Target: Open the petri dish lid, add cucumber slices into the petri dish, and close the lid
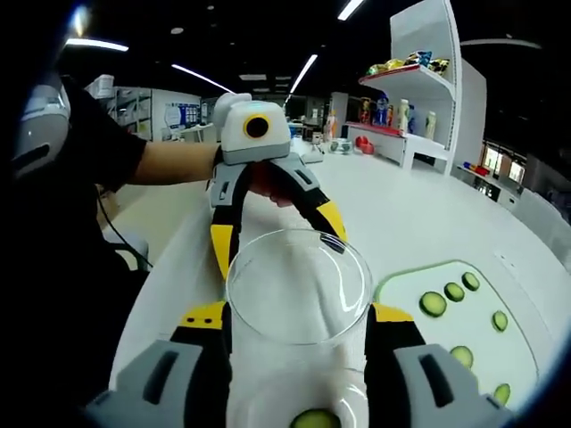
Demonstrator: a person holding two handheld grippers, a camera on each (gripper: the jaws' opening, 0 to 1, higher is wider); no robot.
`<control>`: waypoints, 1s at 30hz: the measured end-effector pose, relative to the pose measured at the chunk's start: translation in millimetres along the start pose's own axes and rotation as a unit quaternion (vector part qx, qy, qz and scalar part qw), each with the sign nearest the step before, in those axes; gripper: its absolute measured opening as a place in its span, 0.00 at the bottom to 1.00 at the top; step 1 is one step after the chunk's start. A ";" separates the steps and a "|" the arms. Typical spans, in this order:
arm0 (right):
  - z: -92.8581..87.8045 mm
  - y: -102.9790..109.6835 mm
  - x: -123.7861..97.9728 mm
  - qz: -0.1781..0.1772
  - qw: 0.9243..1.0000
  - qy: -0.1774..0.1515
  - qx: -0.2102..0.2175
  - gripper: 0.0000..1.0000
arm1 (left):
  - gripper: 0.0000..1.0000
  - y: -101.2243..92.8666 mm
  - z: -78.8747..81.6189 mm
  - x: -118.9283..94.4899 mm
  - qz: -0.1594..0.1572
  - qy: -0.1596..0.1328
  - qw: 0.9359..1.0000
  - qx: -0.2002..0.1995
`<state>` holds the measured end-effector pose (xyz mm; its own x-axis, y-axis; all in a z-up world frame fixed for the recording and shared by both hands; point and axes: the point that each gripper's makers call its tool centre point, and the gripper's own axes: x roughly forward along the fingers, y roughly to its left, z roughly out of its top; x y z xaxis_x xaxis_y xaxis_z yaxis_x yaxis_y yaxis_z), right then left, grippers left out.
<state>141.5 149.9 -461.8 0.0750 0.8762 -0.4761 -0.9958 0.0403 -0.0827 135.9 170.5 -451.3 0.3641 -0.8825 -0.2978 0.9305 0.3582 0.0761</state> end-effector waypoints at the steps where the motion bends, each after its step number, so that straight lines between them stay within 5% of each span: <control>1: -0.9 -0.2 -3.2 -0.002 1.000 0.000 0.000 0.55 | 0.60 -0.8 1.8 2.5 -0.002 0.000 1.000 0.001; 30: -48.8 -11.5 -81.5 -0.052 0.998 0.002 0.025 0.55 | 0.61 -27.2 22.1 91.1 -0.053 -0.010 0.999 0.004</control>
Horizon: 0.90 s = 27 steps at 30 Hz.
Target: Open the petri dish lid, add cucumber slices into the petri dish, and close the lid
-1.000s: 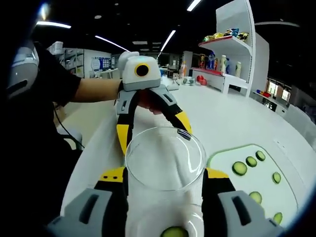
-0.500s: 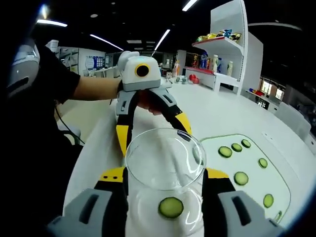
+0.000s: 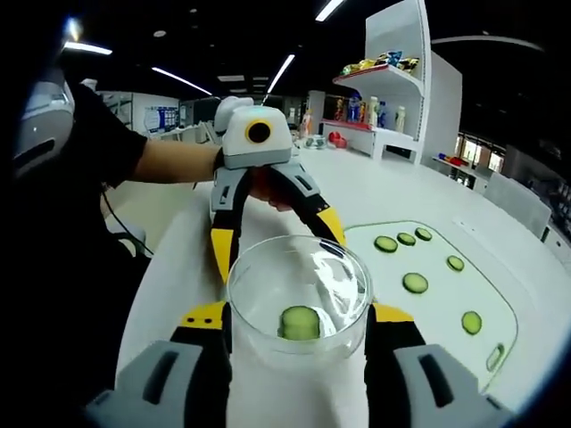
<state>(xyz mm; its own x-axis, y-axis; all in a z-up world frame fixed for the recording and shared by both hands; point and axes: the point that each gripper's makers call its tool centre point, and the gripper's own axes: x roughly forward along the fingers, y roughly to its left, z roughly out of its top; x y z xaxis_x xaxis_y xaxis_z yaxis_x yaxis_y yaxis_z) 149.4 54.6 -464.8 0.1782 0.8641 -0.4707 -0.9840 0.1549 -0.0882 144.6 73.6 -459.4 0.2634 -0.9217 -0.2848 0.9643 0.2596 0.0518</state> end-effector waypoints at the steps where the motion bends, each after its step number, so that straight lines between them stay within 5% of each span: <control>1: -1.5 -0.5 -0.4 -0.001 1.000 0.001 0.000 0.55 | 0.61 -0.8 -0.3 1.8 0.000 0.000 1.000 0.001; 27: -23.9 -0.7 4.3 0.000 1.000 0.009 -0.005 0.55 | 0.62 -7.2 -18.2 18.2 0.002 0.031 0.999 0.020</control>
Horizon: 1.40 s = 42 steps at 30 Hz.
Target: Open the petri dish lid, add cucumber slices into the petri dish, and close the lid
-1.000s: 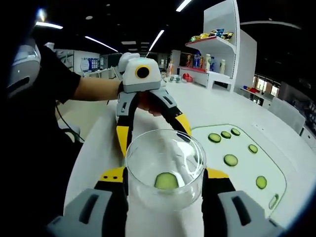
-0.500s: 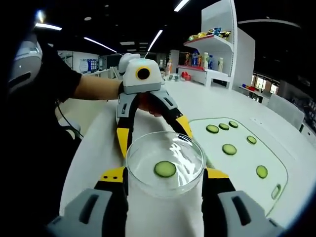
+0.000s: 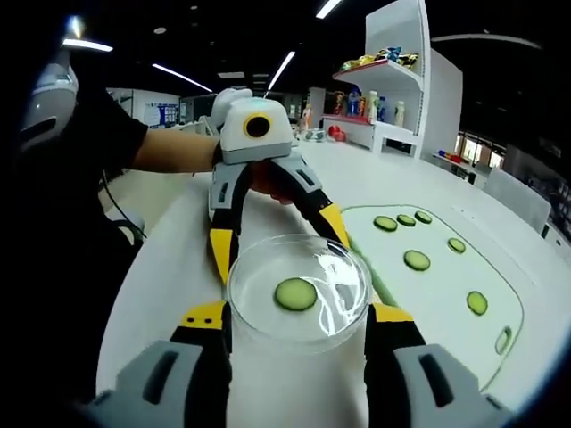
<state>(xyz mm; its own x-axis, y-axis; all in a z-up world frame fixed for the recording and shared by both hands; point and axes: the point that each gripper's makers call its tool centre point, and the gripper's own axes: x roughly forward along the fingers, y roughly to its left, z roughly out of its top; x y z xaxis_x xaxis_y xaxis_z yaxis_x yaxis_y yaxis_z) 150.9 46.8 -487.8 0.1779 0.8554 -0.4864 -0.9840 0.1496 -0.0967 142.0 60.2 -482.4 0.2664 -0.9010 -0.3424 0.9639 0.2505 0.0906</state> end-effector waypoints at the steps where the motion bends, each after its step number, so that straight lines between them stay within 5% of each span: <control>1: -1.0 1.2 0.1 0.001 1.000 0.002 0.003 0.55 | 0.62 -0.6 -0.2 -0.1 -0.002 0.000 1.000 0.000; 18: -6.2 1.9 -0.4 0.014 0.999 -0.028 0.033 0.56 | 0.63 -4.3 -2.3 3.8 -0.002 0.005 1.000 -0.014; 36: -7.8 -0.3 1.2 0.010 0.999 -0.023 0.026 0.56 | 0.64 3.6 -5.1 3.3 -0.003 0.008 1.000 -0.023; 42: -8.0 -0.3 0.7 0.006 0.999 -0.028 0.030 0.57 | 0.73 4.7 -7.7 -0.3 -0.012 0.009 0.999 -0.036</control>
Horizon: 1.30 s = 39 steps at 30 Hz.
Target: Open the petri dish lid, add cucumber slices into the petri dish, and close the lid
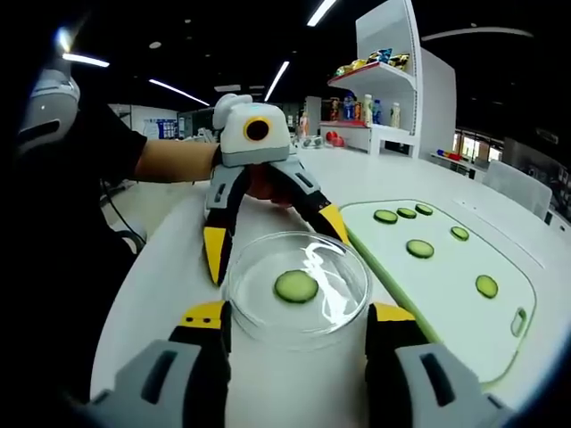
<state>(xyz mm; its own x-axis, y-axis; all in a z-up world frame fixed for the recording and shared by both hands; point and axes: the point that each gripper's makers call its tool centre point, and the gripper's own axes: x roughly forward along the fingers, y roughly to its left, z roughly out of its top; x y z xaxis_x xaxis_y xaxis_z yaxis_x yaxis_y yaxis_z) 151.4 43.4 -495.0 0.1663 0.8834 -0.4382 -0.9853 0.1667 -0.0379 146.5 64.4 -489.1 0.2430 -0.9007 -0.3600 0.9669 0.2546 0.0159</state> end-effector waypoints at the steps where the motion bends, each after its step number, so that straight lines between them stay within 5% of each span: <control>1: -0.9 0.2 -1.7 0.000 1.000 0.001 0.001 0.58 | 0.74 -0.2 -0.8 -1.5 0.001 0.001 1.000 0.002; 11: -7.8 3.6 -16.2 -0.006 1.000 -0.005 0.012 0.77 | 0.73 8.1 9.6 -19.6 0.046 -0.028 0.999 0.006; 15: -2.2 16.8 -41.6 -0.058 0.997 -0.036 0.032 0.87 | 0.78 -4.6 3.1 -48.7 0.098 -0.020 0.995 -0.003; 19: -4.2 18.1 -62.9 -0.136 0.989 -0.037 0.045 0.81 | 0.78 -7.4 9.4 -73.8 0.163 -0.027 0.986 0.001; 23: 7.0 30.3 -81.6 -0.173 0.981 -0.064 0.060 0.82 | 0.83 -21.0 15.0 -96.6 0.209 -0.033 0.977 -0.011; 28: 17.7 44.8 -106.2 -0.241 0.966 -0.066 0.070 0.86 | 0.85 -29.6 4.6 -128.1 0.287 -0.010 0.958 -0.016; 35: 34.8 68.2 -128.6 -0.244 0.955 -0.111 0.125 0.90 | 0.93 -54.6 3.7 -155.2 0.322 -0.013 0.945 -0.047; 39: 33.1 74.9 -141.0 -0.259 0.951 -0.100 0.135 0.93 | 0.95 -62.9 3.8 -167.7 0.341 0.003 0.939 -0.049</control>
<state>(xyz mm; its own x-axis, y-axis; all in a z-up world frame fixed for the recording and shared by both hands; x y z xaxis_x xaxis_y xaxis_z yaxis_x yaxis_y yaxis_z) 55.4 -54.2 -406.3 0.6578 0.7131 -0.2426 -0.7272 0.6851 0.0419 45.2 198.1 -426.1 0.8023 -0.5148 -0.3020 0.5748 0.8028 0.1585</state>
